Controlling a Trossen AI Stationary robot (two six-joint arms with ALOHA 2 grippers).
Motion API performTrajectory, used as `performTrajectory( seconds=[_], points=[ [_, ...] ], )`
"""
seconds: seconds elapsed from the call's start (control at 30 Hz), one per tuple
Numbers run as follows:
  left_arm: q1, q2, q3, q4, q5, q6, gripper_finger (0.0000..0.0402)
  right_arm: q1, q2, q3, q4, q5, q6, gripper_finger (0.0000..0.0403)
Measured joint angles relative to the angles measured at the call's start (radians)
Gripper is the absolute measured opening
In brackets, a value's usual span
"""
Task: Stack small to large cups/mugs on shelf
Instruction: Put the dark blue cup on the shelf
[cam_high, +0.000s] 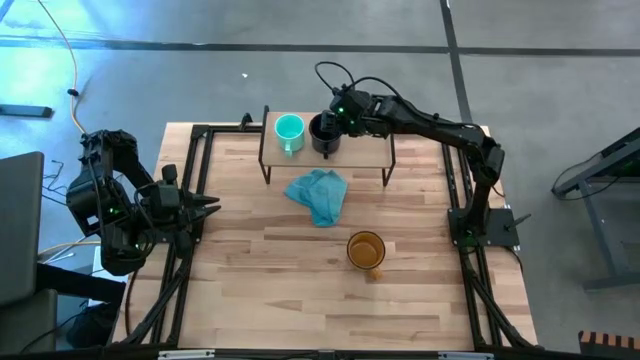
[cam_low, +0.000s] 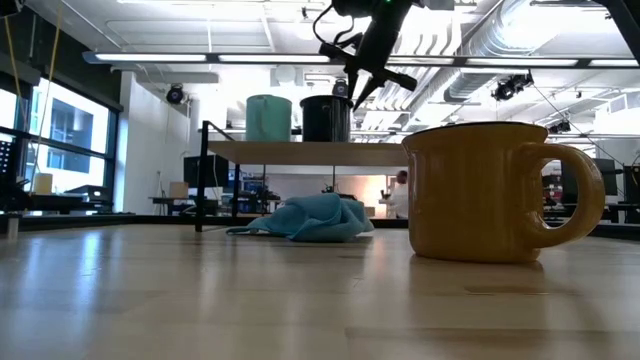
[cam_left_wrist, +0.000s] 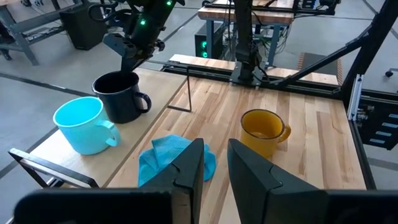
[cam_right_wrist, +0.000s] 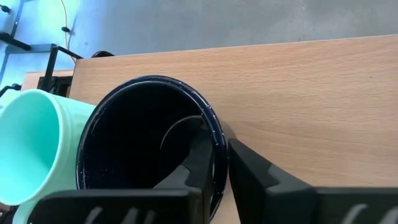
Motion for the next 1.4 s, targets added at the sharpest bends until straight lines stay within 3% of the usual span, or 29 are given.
performTrajectory(
  seconds=[1.4],
  points=[
    [0.000,0.000,0.000,0.001,0.001,0.004,0.0062,-0.001,0.000,-0.001,-0.006,-0.003,-0.076,0.0037]
  ],
)
